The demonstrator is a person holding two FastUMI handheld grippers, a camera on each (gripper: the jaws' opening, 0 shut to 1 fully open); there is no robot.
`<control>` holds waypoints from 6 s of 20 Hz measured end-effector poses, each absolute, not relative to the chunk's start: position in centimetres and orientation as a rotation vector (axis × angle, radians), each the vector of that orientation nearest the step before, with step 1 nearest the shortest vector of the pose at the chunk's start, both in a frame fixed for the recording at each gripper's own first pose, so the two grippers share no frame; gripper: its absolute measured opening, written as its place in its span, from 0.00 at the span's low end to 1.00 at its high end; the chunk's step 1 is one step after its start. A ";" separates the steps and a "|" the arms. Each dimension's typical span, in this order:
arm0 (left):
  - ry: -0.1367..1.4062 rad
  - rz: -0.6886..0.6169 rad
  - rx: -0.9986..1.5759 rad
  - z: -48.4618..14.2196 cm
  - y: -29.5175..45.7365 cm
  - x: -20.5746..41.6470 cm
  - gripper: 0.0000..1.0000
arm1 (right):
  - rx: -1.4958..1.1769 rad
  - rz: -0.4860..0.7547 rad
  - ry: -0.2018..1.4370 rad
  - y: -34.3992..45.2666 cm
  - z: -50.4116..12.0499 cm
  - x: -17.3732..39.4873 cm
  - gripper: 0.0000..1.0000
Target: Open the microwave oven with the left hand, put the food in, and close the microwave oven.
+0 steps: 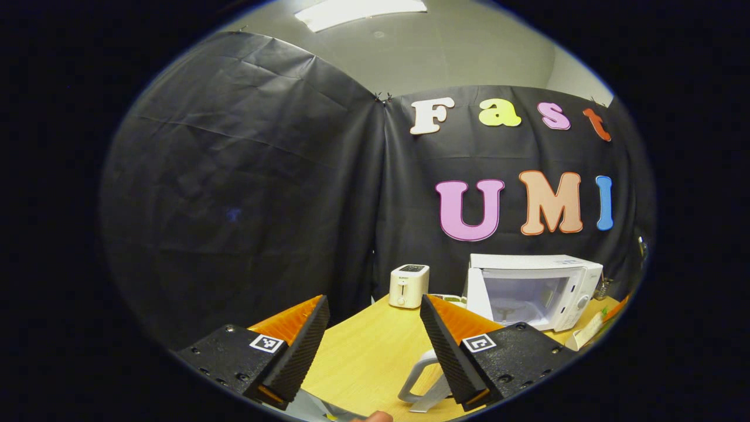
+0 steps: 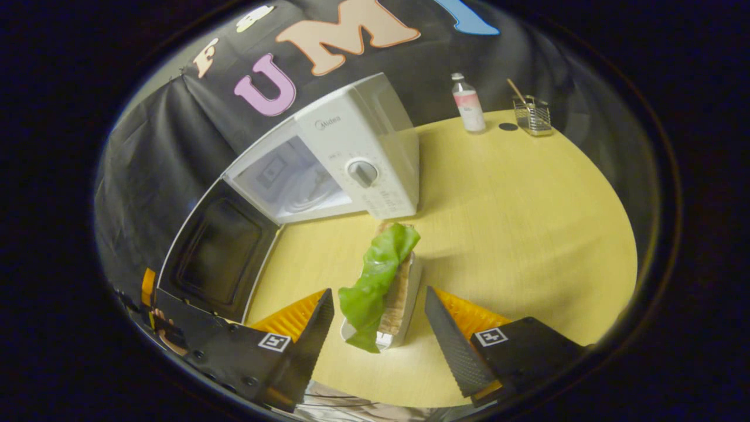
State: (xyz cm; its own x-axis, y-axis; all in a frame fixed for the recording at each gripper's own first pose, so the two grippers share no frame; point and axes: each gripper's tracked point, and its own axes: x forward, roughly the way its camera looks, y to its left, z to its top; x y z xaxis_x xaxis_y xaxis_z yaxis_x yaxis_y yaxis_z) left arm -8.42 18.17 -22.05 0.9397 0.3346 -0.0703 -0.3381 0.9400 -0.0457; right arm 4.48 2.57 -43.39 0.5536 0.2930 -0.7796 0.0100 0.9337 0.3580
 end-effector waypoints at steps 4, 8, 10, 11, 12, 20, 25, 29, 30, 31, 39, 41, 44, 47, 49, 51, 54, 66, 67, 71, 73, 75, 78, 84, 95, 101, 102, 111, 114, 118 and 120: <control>0.077 0.350 -0.046 -22.2 18.3 -8.3 0.95 | 0.379 0.190 1.072 4.0 -45.6 3.6 0.74; 0.083 0.348 -0.041 -22.2 18.3 -8.4 0.92 | 0.407 0.153 1.057 3.4 -46.2 4.3 0.53; 0.086 0.342 -0.047 -22.3 18.2 -8.4 0.92 | 0.399 0.155 1.035 3.5 -46.3 4.6 0.40; 0.087 0.340 -0.050 -22.4 18.2 -8.4 0.92 | 0.394 0.154 1.020 3.4 -46.2 4.6 0.34; 0.090 0.337 -0.052 -22.4 18.2 -8.4 0.92 | 0.413 0.147 1.008 3.4 -45.9 4.7 0.34; 0.099 0.342 -0.059 -22.9 18.7 -8.9 0.95 | 0.451 0.183 0.887 4.0 -42.7 4.6 0.22; 0.083 0.399 -0.046 -23.0 20.5 -9.3 0.95 | 0.449 0.198 0.714 5.3 -39.0 4.3 0.21; 0.098 0.449 -0.022 -23.7 21.8 -9.9 0.95 | 0.505 0.243 0.578 8.3 -36.0 4.1 0.29; 0.099 0.456 -0.023 -23.7 21.9 -10.0 0.95 | 0.526 0.255 0.549 9.2 -35.6 3.9 0.28; 0.099 0.458 -0.026 -23.8 22.1 -10.1 0.95 | 0.550 0.264 0.521 10.2 -35.2 3.9 0.28; 0.116 0.478 -0.022 -24.5 22.9 -10.9 0.92 | 0.694 0.249 0.309 18.7 -35.1 4.9 0.28; 0.113 0.487 -0.013 -24.3 23.3 -11.4 0.95 | 0.720 0.223 0.272 20.4 -35.3 6.4 0.21; 0.107 0.494 -0.011 -24.4 23.6 -11.9 0.95 | 0.778 0.187 0.245 22.9 -36.1 8.3 0.20; 0.098 0.490 -0.014 -24.2 23.6 -12.2 0.95 | 0.777 0.126 0.249 24.6 -38.0 10.9 0.24; 0.096 0.493 -0.007 -24.3 23.9 -12.4 0.95 | 0.768 0.091 0.262 25.5 -39.1 12.9 0.32; 0.096 0.497 -0.001 -24.3 24.1 -12.6 0.95 | 0.754 0.060 0.280 26.3 -40.0 15.2 0.24; 0.102 0.501 0.007 -24.6 24.7 -12.7 0.92 | 0.676 -0.002 0.297 26.5 -41.6 18.7 0.32; 0.136 0.525 -0.007 -27.1 27.0 -12.6 0.95 | 0.610 -0.009 0.376 28.0 -46.1 27.9 0.32; 0.129 0.521 -0.012 -27.0 27.1 -12.6 0.95 | 0.603 -0.017 0.369 27.7 -46.2 28.4 0.32; 0.107 0.512 -0.013 -26.9 27.0 -12.4 0.95 | 0.571 -0.038 0.374 26.8 -46.8 30.8 0.32; 0.116 0.513 -0.013 -27.3 27.1 -12.2 0.95 | 0.570 -0.037 0.389 26.5 -47.4 31.6 0.33; 0.121 0.507 -0.021 -27.7 27.0 -12.1 0.92 | 0.549 -0.043 0.395 25.9 -47.6 32.0 0.31; 0.148 0.505 -0.024 -28.5 26.9 -11.9 0.95 | 0.512 -0.069 0.399 25.0 -48.0 32.6 0.31; 0.145 0.498 -0.023 -28.5 26.7 -11.6 0.96 | 0.344 -0.164 0.403 22.3 -48.8 33.1 0.82; 0.135 0.503 -0.002 -27.2 26.2 -12.1 0.96 | 0.194 -0.104 0.345 21.9 -46.2 31.3 0.92; 0.122 0.521 0.007 -26.4 26.3 -13.9 0.96 | 0.180 -0.018 0.330 22.3 -43.8 27.7 0.92; 0.119 0.521 0.008 -26.2 26.1 -14.3 0.95 | 0.175 -0.008 0.326 22.0 -43.2 27.0 0.92; 0.153 0.464 -0.040 -27.5 24.3 -12.9 0.92 | 0.116 0.090 0.283 16.4 -37.1 17.5 1.00; 0.158 0.451 -0.060 -28.0 23.8 -12.1 0.92 | 0.090 0.072 0.253 11.7 -33.9 14.7 0.92; 0.171 0.438 -0.074 -28.6 23.3 -11.4 0.94 | 0.111 0.037 0.181 5.9 -29.0 12.6 0.92; 0.173 0.436 -0.080 -28.7 22.9 -11.1 0.89 | 0.110 0.020 0.143 3.6 -26.4 12.2 0.92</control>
State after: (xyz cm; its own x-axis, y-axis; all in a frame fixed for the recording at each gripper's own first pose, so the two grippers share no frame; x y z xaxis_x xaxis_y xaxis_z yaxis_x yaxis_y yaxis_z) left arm -11.12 22.87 -28.71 0.8921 0.4127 -0.1837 -0.4263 0.9037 -0.0396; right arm 12.22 3.55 -26.38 0.9896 0.0274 -0.1414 -0.0117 0.9938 0.1107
